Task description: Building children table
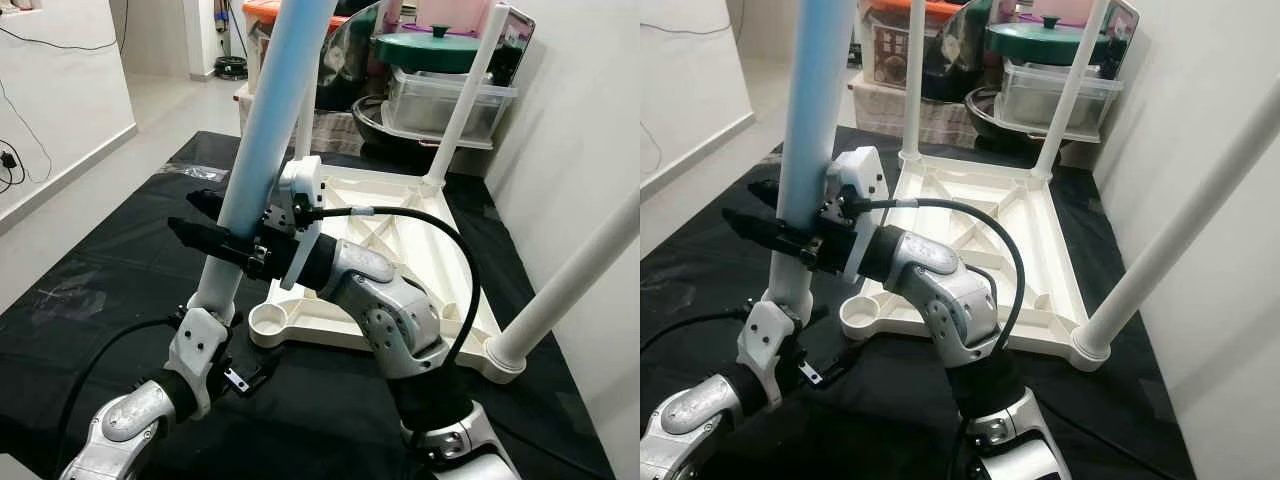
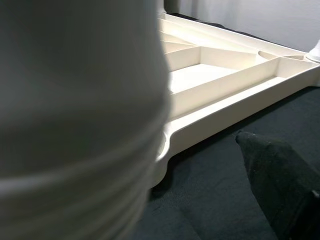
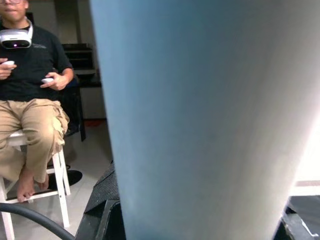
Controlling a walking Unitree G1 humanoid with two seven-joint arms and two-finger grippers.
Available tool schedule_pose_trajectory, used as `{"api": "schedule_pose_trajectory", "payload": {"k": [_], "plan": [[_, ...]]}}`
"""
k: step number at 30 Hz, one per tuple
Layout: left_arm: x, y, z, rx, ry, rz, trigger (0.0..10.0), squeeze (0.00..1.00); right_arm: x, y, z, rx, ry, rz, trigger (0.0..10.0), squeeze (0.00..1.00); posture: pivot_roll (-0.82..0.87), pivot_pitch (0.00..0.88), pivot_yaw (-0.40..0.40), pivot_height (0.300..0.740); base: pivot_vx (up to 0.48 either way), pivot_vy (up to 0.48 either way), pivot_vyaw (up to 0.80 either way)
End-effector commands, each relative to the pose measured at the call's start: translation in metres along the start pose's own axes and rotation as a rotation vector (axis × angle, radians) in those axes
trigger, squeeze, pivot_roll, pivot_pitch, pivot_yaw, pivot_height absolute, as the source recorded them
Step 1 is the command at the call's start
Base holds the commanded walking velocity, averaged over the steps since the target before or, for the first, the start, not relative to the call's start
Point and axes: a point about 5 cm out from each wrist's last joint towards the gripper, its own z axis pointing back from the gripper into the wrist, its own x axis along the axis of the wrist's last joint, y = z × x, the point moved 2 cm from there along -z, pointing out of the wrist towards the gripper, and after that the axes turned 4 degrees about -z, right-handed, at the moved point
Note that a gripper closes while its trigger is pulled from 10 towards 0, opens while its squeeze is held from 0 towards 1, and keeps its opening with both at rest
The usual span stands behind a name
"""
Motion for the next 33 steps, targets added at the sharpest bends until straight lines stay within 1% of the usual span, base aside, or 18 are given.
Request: {"api": "schedule_pose_trajectory", "payload": {"k": [1,5,7,10,15,20,23,27,29,33], "plan": [[0.001,0.007,0.001,0.028,0.000,-0.013,10.0,0.00,-0.006,0.003,-0.002,0.030,0.027,-0.025,10.0,0.00,0.11,0.000,-0.098,0.740,0.000,0.000,0.00],[0.002,0.011,0.003,0.047,-0.004,-0.020,10.0,0.00,-0.014,-0.003,0.004,0.000,0.059,-0.022,10.0,0.00,0.11,0.000,-0.100,0.740,0.000,0.000,0.00],[0.003,0.014,0.004,0.053,-0.005,-0.025,10.0,0.00,-0.020,-0.008,0.009,-0.032,0.081,-0.024,10.0,0.00,0.11,0.000,-0.098,0.740,0.000,0.000,0.00],[0.003,0.015,0.004,0.055,-0.003,-0.028,10.0,0.00,-0.022,-0.011,0.011,-0.044,0.086,-0.027,10.0,0.00,0.11,0.000,-0.098,0.740,0.000,0.000,0.00],[0.003,0.015,0.004,0.052,-0.003,-0.030,10.0,0.00,-0.022,-0.009,0.012,-0.030,0.086,-0.023,10.0,0.00,0.11,0.000,-0.093,0.740,0.000,0.000,0.00],[0.006,0.015,0.000,0.041,-0.012,-0.035,10.0,0.00,-0.025,-0.001,0.011,0.022,0.088,-0.012,10.0,0.00,0.11,0.000,-0.091,0.740,0.000,0.000,0.00],[0.006,0.015,0.001,0.037,-0.014,-0.038,10.0,0.00,-0.027,0.001,0.011,0.032,0.097,-0.001,10.0,0.00,0.11,0.000,-0.090,0.740,0.000,0.000,0.00],[0.007,0.015,0.002,0.037,-0.014,-0.041,10.0,0.00,-0.030,0.000,0.012,0.030,0.116,0.024,10.0,0.00,0.11,0.000,-0.090,0.740,0.000,0.000,0.00],[0.006,0.017,0.003,0.047,-0.008,-0.044,10.0,0.00,-0.031,-0.002,0.013,0.023,0.134,0.052,10.0,0.00,0.11,0.000,-0.092,0.740,0.000,0.000,0.00],[0.004,0.018,0.005,0.055,0.000,-0.046,10.0,0.00,-0.030,-0.002,0.017,0.037,0.141,0.054,10.0,0.00,0.11,0.000,-0.092,0.740,0.000,0.000,0.00]]}}
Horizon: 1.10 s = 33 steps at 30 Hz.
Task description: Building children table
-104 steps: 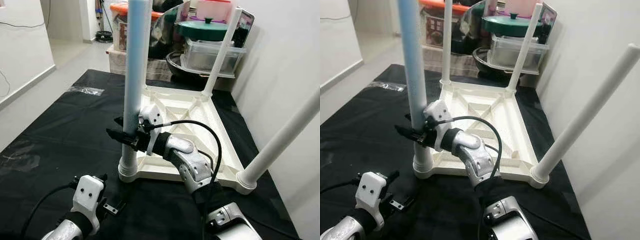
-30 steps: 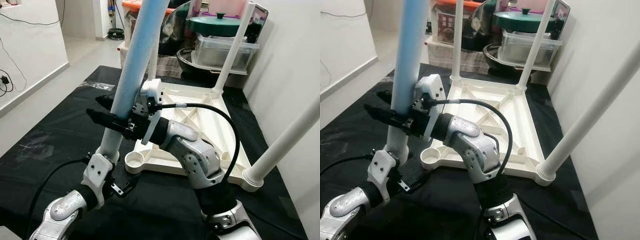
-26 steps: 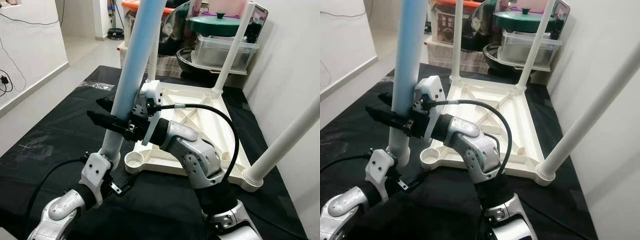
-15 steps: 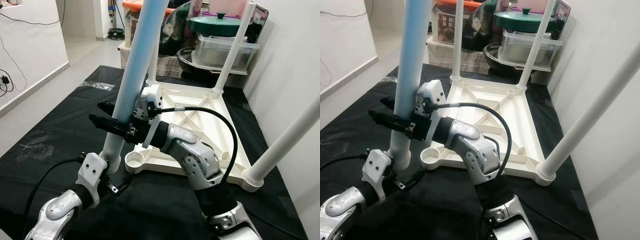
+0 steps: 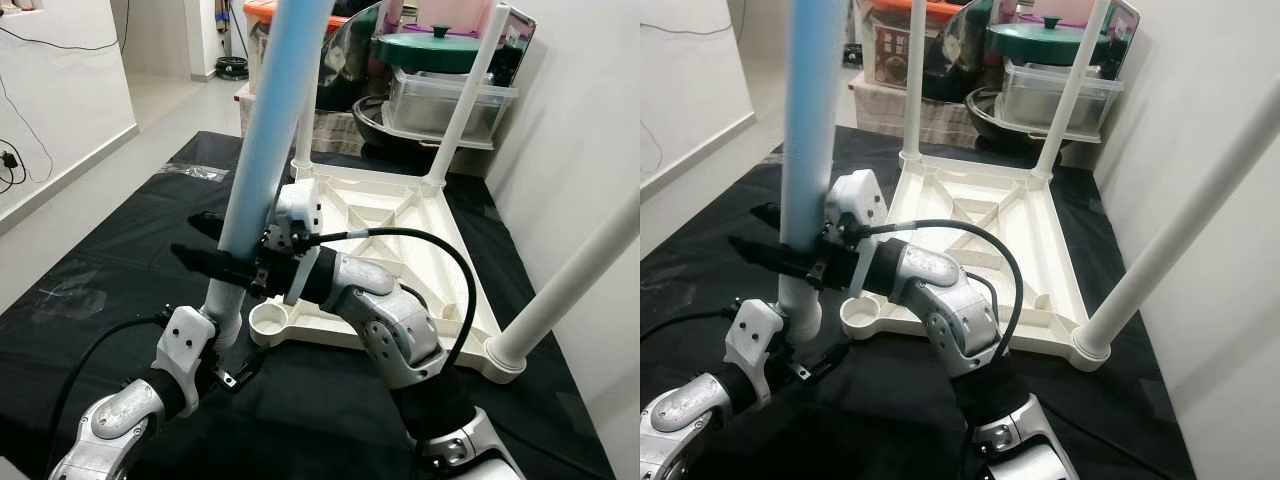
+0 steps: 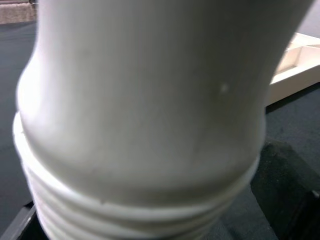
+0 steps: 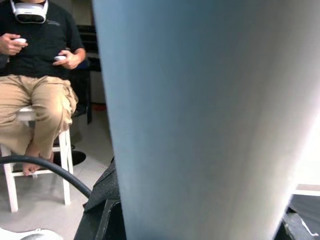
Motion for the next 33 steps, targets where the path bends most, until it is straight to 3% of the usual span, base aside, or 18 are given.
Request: {"api": "schedule_pose_trajectory", "payload": {"k": [1,12,20,22,33], "plan": [[0.010,0.008,0.002,0.024,-0.037,-0.039,10.0,0.00,-0.015,-0.002,0.009,-0.003,0.079,-0.039,10.0,0.00,0.11,0.000,-0.092,0.740,0.000,0.000,0.00],[0.009,0.010,0.001,0.032,-0.031,-0.043,10.0,0.00,-0.011,0.007,0.019,0.095,0.091,-0.052,10.0,0.00,0.11,0.000,-0.089,0.740,0.000,0.000,0.00],[0.009,0.008,-0.002,0.025,-0.032,-0.039,10.0,0.00,-0.010,0.012,0.016,0.112,0.078,-0.074,10.0,0.00,0.10,0.000,-0.088,0.740,0.000,0.000,0.00],[0.012,0.007,-0.002,0.021,-0.066,-0.043,0.0,0.00,-0.007,0.015,0.014,0.134,0.068,-0.088,10.0,0.00,0.10,0.000,-0.088,0.740,0.000,0.000,0.00],[0.017,-0.001,-0.002,-0.033,-0.117,-0.076,0.0,0.00,-0.004,0.020,0.013,0.160,0.063,-0.103,10.0,0.00,0.10,0.000,-0.090,0.740,0.000,0.000,0.00]]}}
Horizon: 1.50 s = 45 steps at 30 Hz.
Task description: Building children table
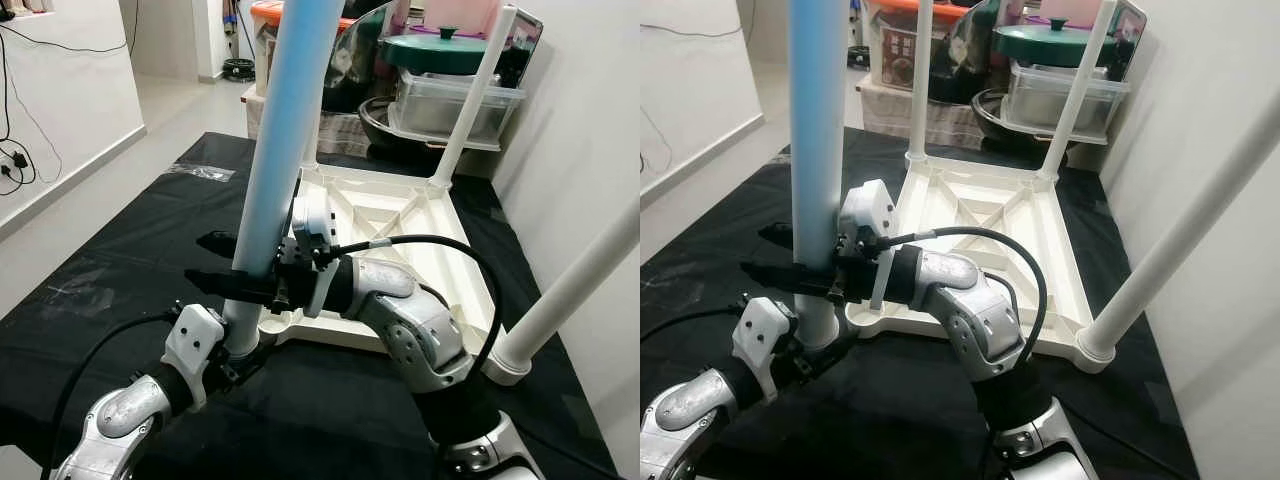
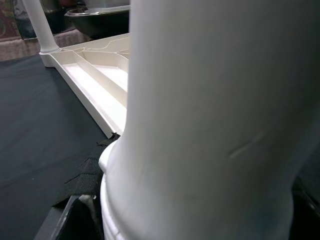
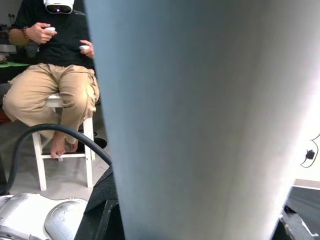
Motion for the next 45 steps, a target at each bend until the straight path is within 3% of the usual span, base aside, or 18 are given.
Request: {"api": "schedule_pose_trajectory", "payload": {"k": [1,5,6,16,17,20,28,37,44,45], "plan": [[0.002,0.007,0.002,0.025,-0.015,-0.019,0.0,0.00,-0.006,0.009,-0.002,0.068,0.011,-0.063,10.0,0.00,0.10,0.000,-0.090,0.740,0.000,0.000,0.00],[-0.001,0.006,0.000,0.023,0.015,-0.030,0.0,0.00,-0.006,0.008,-0.003,0.066,0.008,-0.070,10.0,0.00,0.10,0.000,-0.091,0.740,0.000,0.000,0.00],[-0.003,0.006,-0.001,0.024,0.034,-0.032,10.0,0.00,-0.005,0.007,-0.003,0.062,0.000,-0.095,10.0,1.00,0.10,0.000,-0.094,0.740,0.000,0.000,0.00],[0.001,-0.002,0.003,-0.053,0.032,-0.033,10.0,0.00,0.003,-0.003,-0.003,0.038,-0.052,-0.138,10.0,1.00,0.11,0.000,-0.101,0.740,0.000,0.000,0.00],[0.005,-0.007,0.004,-0.091,0.019,-0.019,10.0,0.00,0.008,-0.003,-0.003,0.065,-0.100,-0.167,10.0,0.00,0.11,0.000,-0.102,0.740,0.000,0.000,0.00],[0.016,-0.027,0.009,-0.240,-0.009,0.003,10.0,0.00,0.017,0.000,-0.004,0.134,-0.171,-0.196,10.0,0.00,0.12,0.000,-0.103,0.740,0.000,0.000,0.00],[0.021,-0.054,0.031,-0.470,0.026,0.009,10.0,0.00,0.016,0.011,-0.007,0.278,-0.139,-0.161,10.0,0.00,0.13,0.000,-0.101,0.740,0.000,0.000,0.00],[0.037,-0.045,0.047,-0.585,0.044,0.011,10.0,0.00,0.013,0.024,0.001,0.434,-0.116,-0.164,10.0,0.00,0.13,0.000,-0.101,0.740,0.000,0.000,0.00],[0.037,-0.043,0.056,-0.661,0.090,-0.007,10.0,0.00,0.012,0.029,0.007,0.510,-0.111,-0.185,10.0,0.00,0.13,0.000,-0.095,0.740,0.000,0.000,0.00],[0.037,-0.042,0.058,-0.676,0.098,0.001,10.0,0.00,0.013,0.031,0.008,0.532,-0.117,-0.198,7.5,0.00,0.13,0.000,-0.095,0.740,0.000,0.000,0.00]]}}
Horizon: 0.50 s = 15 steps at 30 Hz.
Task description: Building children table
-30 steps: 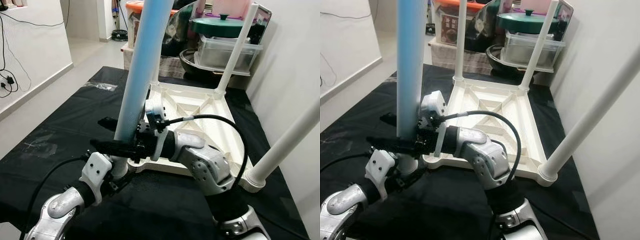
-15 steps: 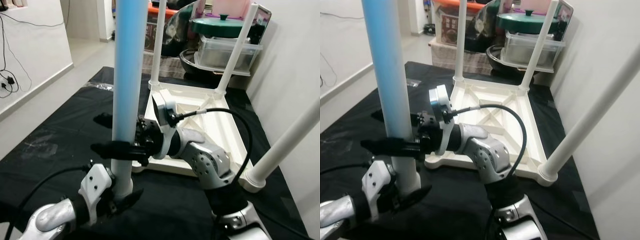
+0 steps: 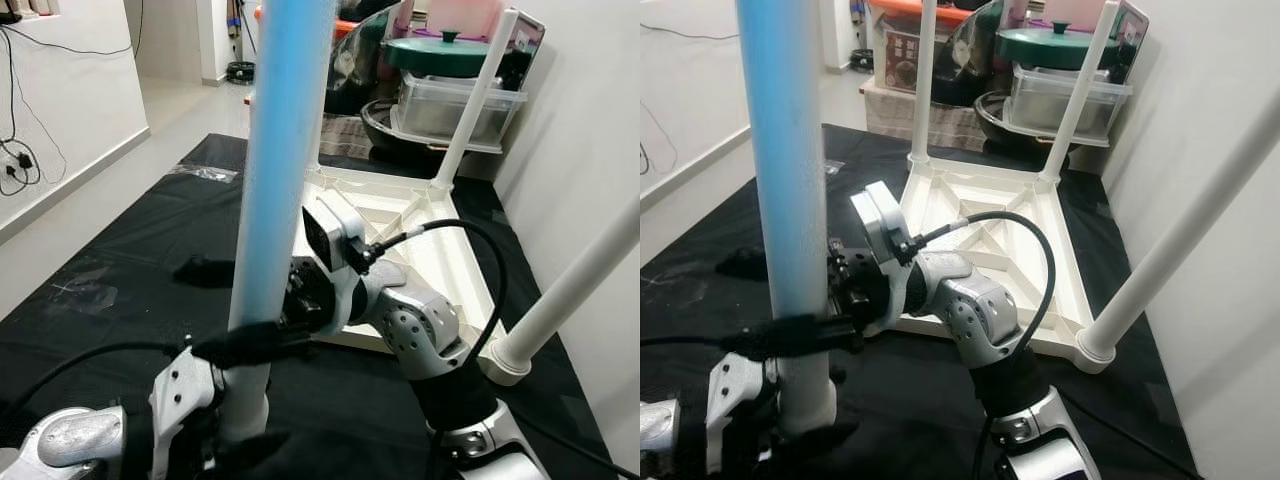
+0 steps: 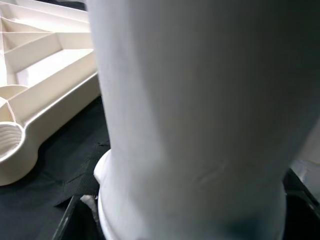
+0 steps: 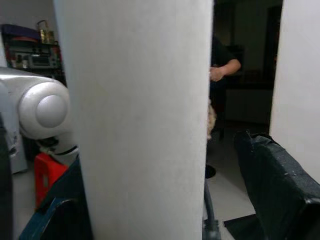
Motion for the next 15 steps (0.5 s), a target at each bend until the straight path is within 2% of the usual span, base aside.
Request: {"api": "schedule_pose_trajectory", "payload": {"k": [1,2,3,4,8,15], "plan": [[0.004,-0.003,0.002,-0.036,0.002,-0.009,10.0,0.00,0.001,0.004,-0.002,0.037,-0.009,-0.015,7.5,0.00,0.13,0.000,-0.095,0.740,0.000,0.000,0.00],[0.004,-0.003,0.002,-0.036,0.002,-0.009,10.0,0.00,0.001,0.004,-0.002,0.037,-0.009,-0.015,7.5,0.00,0.13,0.000,-0.095,0.740,0.000,0.000,0.00],[0.004,-0.003,0.004,-0.046,0.006,-0.004,10.0,0.00,0.001,0.006,-0.002,0.054,-0.015,-0.023,4.0,0.00,0.13,0.000,-0.094,0.740,0.000,0.000,0.00],[0.004,-0.002,0.006,-0.060,0.013,0.008,10.0,0.00,0.002,0.009,-0.001,0.081,-0.027,-0.035,0.0,0.00,0.13,0.000,-0.092,0.740,0.000,0.000,0.00],[0.004,-0.002,0.008,-0.071,0.021,0.016,10.0,0.00,0.003,0.011,0.000,0.099,-0.036,-0.043,0.0,0.00,0.13,0.000,-0.092,0.740,0.000,0.000,0.00],[0.001,0.014,0.024,-0.025,0.050,0.021,10.0,0.00,0.007,0.012,0.004,0.096,-0.086,-0.072,0.0,0.00,0.13,0.000,-0.091,0.740,0.000,0.000,0.00]]}}
